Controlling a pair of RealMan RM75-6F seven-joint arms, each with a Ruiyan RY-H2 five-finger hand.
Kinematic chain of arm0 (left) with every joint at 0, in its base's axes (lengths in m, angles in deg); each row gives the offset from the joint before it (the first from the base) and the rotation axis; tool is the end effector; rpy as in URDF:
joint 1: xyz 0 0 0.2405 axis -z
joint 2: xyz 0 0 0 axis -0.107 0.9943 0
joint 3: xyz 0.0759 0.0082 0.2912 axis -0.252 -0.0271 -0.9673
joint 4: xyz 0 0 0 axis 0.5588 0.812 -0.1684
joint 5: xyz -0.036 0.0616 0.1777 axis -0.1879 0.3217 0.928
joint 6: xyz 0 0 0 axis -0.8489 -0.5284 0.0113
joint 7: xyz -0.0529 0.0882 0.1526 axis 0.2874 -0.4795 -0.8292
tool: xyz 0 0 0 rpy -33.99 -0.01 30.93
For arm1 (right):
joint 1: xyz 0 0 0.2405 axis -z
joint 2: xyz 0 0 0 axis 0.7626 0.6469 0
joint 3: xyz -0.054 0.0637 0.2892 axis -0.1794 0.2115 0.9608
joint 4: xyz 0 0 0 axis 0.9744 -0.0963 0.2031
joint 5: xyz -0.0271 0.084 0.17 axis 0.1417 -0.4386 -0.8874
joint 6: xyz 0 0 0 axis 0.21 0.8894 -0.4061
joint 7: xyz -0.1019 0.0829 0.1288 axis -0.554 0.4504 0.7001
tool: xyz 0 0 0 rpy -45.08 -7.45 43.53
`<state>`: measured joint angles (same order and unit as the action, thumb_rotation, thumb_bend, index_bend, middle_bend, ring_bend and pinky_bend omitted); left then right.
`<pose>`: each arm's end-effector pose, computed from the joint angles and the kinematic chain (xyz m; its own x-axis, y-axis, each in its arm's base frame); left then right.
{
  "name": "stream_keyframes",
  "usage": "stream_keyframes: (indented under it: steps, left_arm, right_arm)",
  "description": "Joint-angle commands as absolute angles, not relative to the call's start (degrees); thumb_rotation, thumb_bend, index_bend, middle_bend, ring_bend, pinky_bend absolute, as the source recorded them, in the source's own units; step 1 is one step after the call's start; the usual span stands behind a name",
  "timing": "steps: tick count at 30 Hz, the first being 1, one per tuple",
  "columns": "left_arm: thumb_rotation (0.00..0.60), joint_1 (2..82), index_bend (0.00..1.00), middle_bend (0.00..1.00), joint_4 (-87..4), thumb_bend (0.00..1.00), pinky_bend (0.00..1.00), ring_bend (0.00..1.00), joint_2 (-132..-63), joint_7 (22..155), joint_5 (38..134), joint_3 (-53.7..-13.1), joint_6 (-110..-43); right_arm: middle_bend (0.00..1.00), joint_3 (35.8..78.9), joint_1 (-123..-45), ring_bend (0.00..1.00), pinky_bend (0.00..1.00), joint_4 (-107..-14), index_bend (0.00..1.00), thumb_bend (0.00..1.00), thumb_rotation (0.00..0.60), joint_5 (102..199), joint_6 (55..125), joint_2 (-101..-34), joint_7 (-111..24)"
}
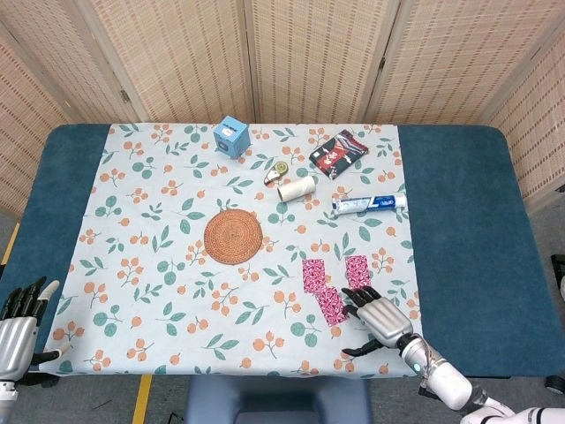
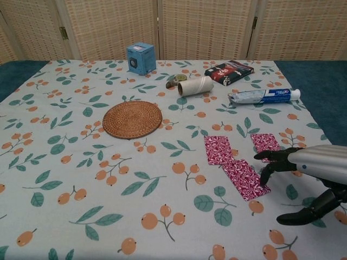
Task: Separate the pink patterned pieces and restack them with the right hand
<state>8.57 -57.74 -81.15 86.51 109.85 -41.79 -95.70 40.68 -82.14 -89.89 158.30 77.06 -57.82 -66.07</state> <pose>-0.3730 0.1975 0.1752 0.4513 0.0990 0.8868 0.8879 0.0495 -0.4574 -0.2450 -0.2729 0.0059 0.5308 -0.5556 0.6400 -0.8427 -0.4262 0.3288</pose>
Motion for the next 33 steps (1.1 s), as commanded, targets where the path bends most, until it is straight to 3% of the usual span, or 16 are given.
stream_keyframes:
  steps: [1, 14, 33]
  left_arm:
    - [0.6, 8.5, 0.11, 0.0, -57.6, 0.17, 0.0, 0.08, -81.1, 86.7, 109.9, -41.8, -95.8]
    - [0.6, 7.9, 0.11, 0.0, -57.0, 0.17, 0.0, 0.08, -80.9, 87.9, 110.1, -42.0, -96.4]
    - [0.6, 7.9, 0.11, 0.0, -56.7, 0.17, 0.0, 0.08, -81.0, 88.0, 109.9, -41.9, -96.0]
  right_arm:
    - [0.03, 41.3, -82.3, 0.0, 0.0, -90.7, 0.26, 0.21, 0.237, 159.4, 77.4, -57.1, -65.4]
    - [0.03, 46.0, -86.3, 0.0, 0.0, -85.5, 0.26, 0.21, 0.236, 154.2, 74.7, -62.9, -68.6]
    - [0.03, 46.1, -88.0, 0.0, 0.0, -83.5, 0.26, 0.21, 0.237, 151.7, 74.2, -65.7, -70.3]
